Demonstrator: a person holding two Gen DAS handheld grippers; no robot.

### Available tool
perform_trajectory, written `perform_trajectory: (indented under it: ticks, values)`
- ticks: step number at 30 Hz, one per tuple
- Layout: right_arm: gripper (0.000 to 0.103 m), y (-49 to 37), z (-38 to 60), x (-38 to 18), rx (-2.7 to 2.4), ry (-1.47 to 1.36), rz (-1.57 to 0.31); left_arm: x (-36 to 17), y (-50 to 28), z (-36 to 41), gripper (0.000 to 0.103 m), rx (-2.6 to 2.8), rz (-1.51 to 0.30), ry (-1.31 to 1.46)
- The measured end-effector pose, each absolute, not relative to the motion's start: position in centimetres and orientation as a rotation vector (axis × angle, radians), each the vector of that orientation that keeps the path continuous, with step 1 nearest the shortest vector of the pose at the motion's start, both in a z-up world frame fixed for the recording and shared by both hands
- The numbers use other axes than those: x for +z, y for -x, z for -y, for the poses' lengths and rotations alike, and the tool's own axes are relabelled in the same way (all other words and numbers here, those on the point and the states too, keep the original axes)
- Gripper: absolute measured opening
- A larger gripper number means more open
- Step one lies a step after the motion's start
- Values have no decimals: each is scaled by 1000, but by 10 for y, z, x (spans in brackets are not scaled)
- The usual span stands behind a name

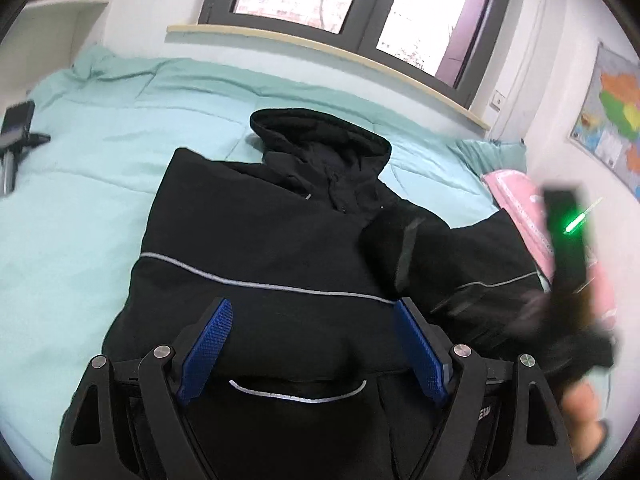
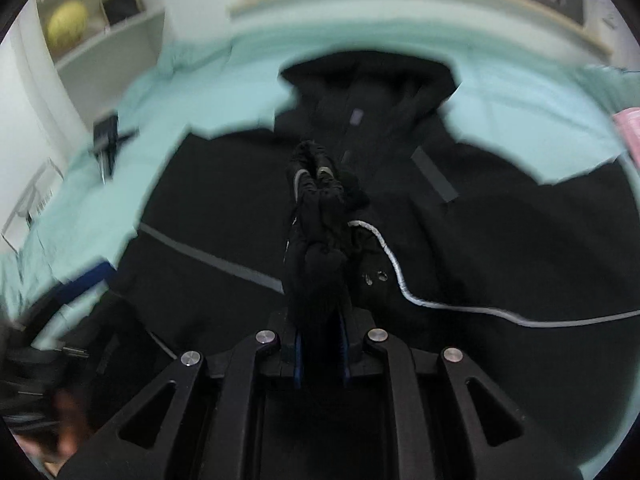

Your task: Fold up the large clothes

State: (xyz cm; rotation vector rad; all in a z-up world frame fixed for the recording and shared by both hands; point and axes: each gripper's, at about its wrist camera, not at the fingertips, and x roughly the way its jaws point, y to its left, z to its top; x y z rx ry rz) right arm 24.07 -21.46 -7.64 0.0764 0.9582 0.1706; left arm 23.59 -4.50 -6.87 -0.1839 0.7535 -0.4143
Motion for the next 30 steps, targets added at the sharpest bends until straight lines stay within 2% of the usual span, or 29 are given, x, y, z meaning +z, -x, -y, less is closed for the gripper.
perform_trajectory:
  ticks: [2,3,6,10,15,22,23,25,26,30]
  values:
    - [25,-246,203,-101,155,-36,-984,-74,-242,44,83,-396,-777,185]
    - [31,-246,198,-107,155,-24,-980,-78,-245,43,83,-384,-793,187]
    - [42,-240,193,-105,200,-18,-955,-85,-251,37,83,-396,-833,235]
    - [42,-218,209,-75,272,-88,-914,-77,-254,36,83,-458,-848,294]
    - [43,-180,257,-29,196,-109,-812,-62,-257,63,84,-516,-876,223]
    - [45,-150,339,-15,17,-208,-784,-91,-302,122,82,-507,-1022,150]
    - [45,-146,352,-17,-7,-226,-793,-97,-307,129,78,-507,-1038,150]
    - [45,-140,367,-20,-35,-240,-801,-107,-314,136,29,-513,-1065,159]
    - [45,-137,371,-21,-45,-240,-802,-110,-318,140,25,-540,-1076,174]
    - [45,-129,388,-17,-90,-224,-787,-91,-312,134,23,-543,-986,180]
